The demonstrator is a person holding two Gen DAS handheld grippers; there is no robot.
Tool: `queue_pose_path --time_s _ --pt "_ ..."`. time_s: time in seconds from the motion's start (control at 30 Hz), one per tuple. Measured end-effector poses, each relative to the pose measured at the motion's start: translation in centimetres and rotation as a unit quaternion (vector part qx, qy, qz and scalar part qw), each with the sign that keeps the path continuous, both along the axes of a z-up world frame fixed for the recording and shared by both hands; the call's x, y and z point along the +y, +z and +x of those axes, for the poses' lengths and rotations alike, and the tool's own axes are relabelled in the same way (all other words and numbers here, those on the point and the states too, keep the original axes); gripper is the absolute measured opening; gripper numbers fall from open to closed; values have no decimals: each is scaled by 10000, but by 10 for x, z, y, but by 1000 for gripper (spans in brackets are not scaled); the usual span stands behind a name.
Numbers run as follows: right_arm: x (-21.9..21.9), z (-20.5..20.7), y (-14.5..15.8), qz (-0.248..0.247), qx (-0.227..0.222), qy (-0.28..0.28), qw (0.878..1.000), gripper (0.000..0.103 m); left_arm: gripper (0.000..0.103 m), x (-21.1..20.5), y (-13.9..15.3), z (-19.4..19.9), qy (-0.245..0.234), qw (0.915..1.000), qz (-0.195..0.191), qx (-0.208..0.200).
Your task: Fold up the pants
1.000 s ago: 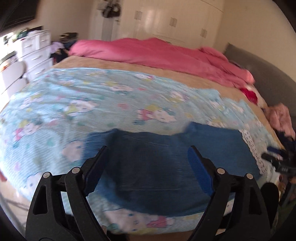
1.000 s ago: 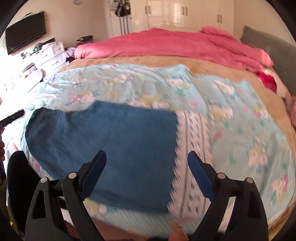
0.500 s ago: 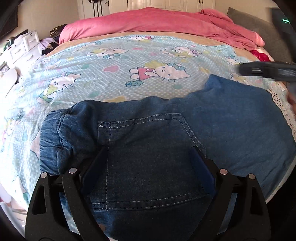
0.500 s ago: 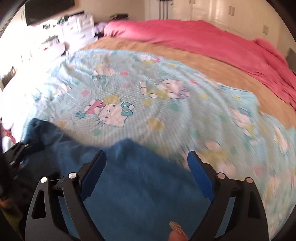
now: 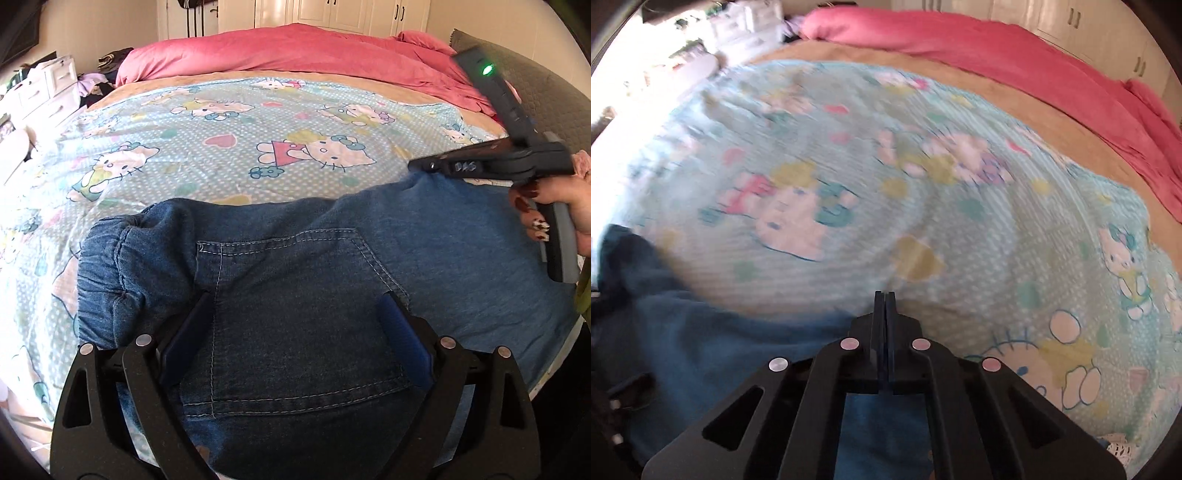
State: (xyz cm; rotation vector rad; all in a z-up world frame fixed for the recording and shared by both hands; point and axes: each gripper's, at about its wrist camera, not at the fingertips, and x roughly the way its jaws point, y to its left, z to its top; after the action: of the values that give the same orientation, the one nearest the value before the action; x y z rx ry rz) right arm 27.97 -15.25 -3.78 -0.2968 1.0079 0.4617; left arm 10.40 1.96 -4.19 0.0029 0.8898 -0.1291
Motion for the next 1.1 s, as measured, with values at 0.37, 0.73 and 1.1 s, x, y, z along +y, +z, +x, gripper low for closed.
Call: queue_pose_path --time_s 0.37,0.73,1.1 --pt "-111 -96 71 1147 -766 -734 9877 50 88 2 7 -4 42 9997 -162 -161" --pt "-147 -191 52 693 -888 -1015 9884 87 93 -12 48 -38 -22 9978 -354 -561" --pt "-109 -226 53 610 -982 -647 9912 92 93 -43 49 -58 -377 9976 -301 -503"
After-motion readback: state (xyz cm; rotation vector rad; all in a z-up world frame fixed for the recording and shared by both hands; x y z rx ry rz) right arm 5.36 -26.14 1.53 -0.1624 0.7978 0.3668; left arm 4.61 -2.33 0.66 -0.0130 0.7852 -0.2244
